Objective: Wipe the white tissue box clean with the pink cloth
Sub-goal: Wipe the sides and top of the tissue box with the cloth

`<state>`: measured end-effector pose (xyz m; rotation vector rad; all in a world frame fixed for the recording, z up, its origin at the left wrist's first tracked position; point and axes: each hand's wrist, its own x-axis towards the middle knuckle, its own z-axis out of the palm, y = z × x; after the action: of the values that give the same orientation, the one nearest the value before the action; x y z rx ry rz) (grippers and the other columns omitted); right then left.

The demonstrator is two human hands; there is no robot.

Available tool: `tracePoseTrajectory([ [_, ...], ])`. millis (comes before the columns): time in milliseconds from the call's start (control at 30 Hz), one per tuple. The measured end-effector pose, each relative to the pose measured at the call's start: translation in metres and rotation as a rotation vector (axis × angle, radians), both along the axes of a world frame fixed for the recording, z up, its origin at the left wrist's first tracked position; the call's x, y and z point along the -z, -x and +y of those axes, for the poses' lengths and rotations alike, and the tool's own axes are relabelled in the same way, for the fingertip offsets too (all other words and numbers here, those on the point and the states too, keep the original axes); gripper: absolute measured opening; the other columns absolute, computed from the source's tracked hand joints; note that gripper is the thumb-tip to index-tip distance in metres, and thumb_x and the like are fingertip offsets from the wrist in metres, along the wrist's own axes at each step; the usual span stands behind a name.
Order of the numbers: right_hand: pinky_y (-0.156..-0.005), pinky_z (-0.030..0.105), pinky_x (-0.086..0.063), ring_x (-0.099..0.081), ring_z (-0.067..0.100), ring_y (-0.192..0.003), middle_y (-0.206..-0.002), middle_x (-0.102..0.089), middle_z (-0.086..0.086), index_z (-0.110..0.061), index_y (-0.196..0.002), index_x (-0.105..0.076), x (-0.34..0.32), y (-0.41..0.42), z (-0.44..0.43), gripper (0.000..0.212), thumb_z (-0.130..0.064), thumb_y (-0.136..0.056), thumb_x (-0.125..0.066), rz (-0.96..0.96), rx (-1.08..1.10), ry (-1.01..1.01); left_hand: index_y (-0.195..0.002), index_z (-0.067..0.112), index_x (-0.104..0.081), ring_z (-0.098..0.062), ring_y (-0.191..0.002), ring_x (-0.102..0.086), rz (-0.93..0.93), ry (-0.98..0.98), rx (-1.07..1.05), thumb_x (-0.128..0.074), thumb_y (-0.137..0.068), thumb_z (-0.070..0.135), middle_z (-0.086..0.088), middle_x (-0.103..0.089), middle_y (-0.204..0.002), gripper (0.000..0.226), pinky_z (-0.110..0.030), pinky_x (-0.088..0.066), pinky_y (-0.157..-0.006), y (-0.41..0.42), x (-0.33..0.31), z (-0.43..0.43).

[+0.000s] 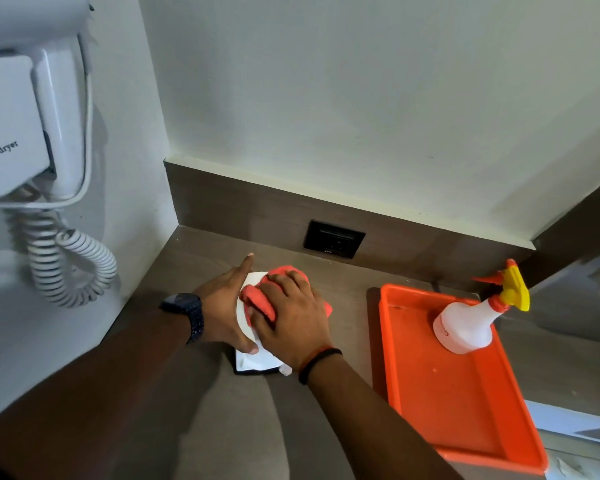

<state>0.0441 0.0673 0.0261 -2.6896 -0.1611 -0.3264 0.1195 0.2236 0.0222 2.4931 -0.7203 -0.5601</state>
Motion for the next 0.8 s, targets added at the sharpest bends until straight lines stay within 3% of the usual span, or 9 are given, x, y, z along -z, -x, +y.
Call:
tracePoseTrajectory([
  [167, -0.111, 0.037, -0.037, -0.046, 0.023, -0.13, -0.134, -0.06, 0.004, -0.018, -0.126, -0.06, 0.003, -0.004, -0.017, 0.041, -0.039, -0.092, -0.054, 0.101, 0.08, -0.104, -0.141, 0.032, 0.024, -0.022, -0.139, -0.021, -0.001, -0.018, -0.041, -0.075, -0.024, 0.069, -0.004, -0.01, -0.157, 0.157, -0.038, -0.029, -0.11, 0.002, 0.004, -0.002],
  [400, -0.1, 0.044, -0.044, -0.049, 0.03, -0.125, -0.121, -0.065, 0.005, -0.016, -0.114, -0.067, -0.003, -0.023, 0.007, 0.033, -0.031, -0.086, -0.059, 0.078, 0.004, -0.116, -0.141, 0.034, 0.022, -0.019, -0.139, -0.02, -0.016, 0.008, -0.12, -0.073, -0.023, 0.074, -0.003, -0.013, -0.156, 0.157, -0.034, -0.027, -0.11, 0.004, 0.016, 0.008],
  [500, -0.104, 0.039, -0.042, -0.051, 0.025, -0.122, -0.124, -0.065, 0.006, -0.017, -0.119, -0.064, 0.004, -0.017, -0.01, 0.034, -0.03, -0.088, -0.06, 0.083, -0.053, -0.126, -0.143, 0.03, 0.018, -0.021, -0.139, -0.021, 0.004, 0.047, -0.192, -0.071, -0.022, 0.074, -0.003, -0.015, -0.156, 0.157, -0.036, -0.028, -0.11, 0.013, 0.013, 0.005],
  [567, -0.098, 0.036, -0.047, -0.059, 0.023, -0.109, -0.116, -0.069, 0.006, -0.019, -0.115, -0.066, 0.01, -0.011, -0.022, 0.03, -0.021, -0.086, -0.061, 0.077, 0.081, -0.313, -0.145, 0.024, 0.013, -0.022, -0.138, -0.022, -0.004, 0.072, -0.273, -0.072, -0.022, 0.072, -0.006, -0.018, -0.155, 0.157, -0.037, -0.029, -0.11, 0.022, 0.01, -0.007],
  [633, -0.072, 0.031, -0.058, -0.069, 0.017, -0.078, -0.085, -0.075, -0.001, -0.021, -0.101, -0.071, 0.01, -0.008, -0.032, 0.022, -0.013, -0.083, -0.06, 0.051, 0.447, -0.779, -0.146, 0.017, 0.008, -0.027, -0.135, -0.029, -0.084, 0.1, -0.437, -0.076, -0.026, 0.074, -0.012, -0.026, -0.152, 0.157, -0.042, -0.032, -0.108, 0.039, 0.012, -0.029],
  [667, -0.057, 0.025, -0.056, -0.069, 0.013, -0.061, -0.068, -0.073, -0.006, -0.022, -0.093, -0.072, 0.012, -0.007, -0.037, 0.019, -0.012, -0.083, -0.06, 0.032, 0.648, -1.024, -0.146, 0.015, 0.006, -0.031, -0.134, -0.031, -0.129, 0.11, -0.543, -0.077, -0.028, 0.076, -0.015, -0.028, -0.15, 0.157, -0.044, -0.033, -0.107, 0.05, 0.014, -0.044],
  [700, -0.054, 0.022, -0.054, -0.067, 0.008, -0.056, -0.061, -0.07, -0.009, -0.025, -0.086, -0.071, 0.014, -0.005, -0.045, 0.016, -0.013, -0.084, -0.061, -0.021, 0.791, -1.178, -0.145, 0.014, 0.005, -0.034, -0.134, -0.03, -0.16, 0.107, -0.633, -0.075, -0.029, 0.08, -0.017, -0.03, -0.149, 0.155, -0.047, -0.033, -0.107, 0.061, 0.014, -0.059],
  [800, -0.074, 0.033, -0.055, -0.066, 0.004, -0.069, -0.076, -0.07, -0.01, -0.032, -0.078, -0.067, 0.021, 0.003, -0.067, 0.018, -0.017, -0.086, -0.064, -0.164, 0.9, -1.269, -0.144, 0.02, -0.002, -0.036, -0.134, -0.025, -0.295, -0.019, -0.607, -0.063, -0.027, 0.091, -0.018, -0.028, -0.147, 0.15, -0.049, -0.023, -0.11, 0.067, 0.005, -0.084],
])
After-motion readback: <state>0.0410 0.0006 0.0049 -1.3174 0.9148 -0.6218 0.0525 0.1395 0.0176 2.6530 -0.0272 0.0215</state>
